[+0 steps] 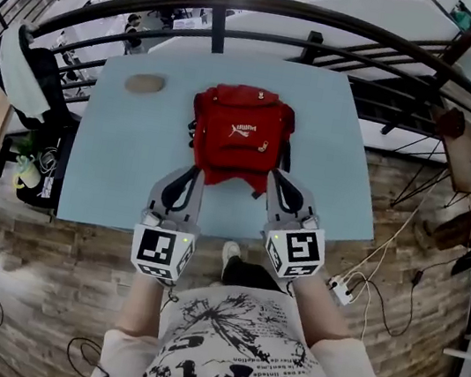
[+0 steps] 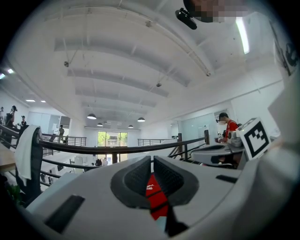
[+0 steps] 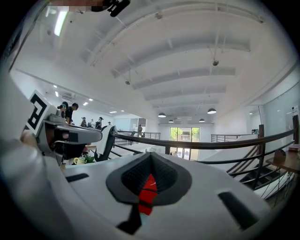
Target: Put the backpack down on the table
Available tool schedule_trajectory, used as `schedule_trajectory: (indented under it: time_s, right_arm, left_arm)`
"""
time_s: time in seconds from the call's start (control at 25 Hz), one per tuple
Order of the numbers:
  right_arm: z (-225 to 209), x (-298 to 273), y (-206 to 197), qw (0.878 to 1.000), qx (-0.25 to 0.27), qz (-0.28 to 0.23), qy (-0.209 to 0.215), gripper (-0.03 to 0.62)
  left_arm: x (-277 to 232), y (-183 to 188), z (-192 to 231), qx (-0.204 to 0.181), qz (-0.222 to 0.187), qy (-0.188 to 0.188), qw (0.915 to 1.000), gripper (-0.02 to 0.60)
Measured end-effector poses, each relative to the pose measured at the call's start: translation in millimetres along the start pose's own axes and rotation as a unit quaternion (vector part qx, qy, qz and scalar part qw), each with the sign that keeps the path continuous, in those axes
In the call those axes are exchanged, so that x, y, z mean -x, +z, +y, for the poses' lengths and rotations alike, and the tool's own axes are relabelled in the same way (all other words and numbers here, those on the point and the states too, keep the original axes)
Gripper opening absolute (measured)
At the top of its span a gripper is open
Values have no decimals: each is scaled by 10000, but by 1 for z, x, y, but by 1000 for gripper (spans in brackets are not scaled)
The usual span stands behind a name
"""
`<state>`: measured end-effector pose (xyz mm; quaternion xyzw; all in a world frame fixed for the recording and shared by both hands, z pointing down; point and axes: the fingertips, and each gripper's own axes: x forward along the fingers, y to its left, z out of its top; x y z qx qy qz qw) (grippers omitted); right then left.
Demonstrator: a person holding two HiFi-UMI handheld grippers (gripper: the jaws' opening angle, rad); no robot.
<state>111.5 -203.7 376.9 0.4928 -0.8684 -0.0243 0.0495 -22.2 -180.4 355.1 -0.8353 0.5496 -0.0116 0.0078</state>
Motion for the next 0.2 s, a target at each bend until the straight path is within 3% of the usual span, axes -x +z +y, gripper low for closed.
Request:
schedule_trajectory:
  time_s: [0.2]
  right_arm:
    - [3,-2,4,10000,46,-69,3,-9]
  left_arm:
    - [-4,1,-3,-16,-25,-70,10000,21]
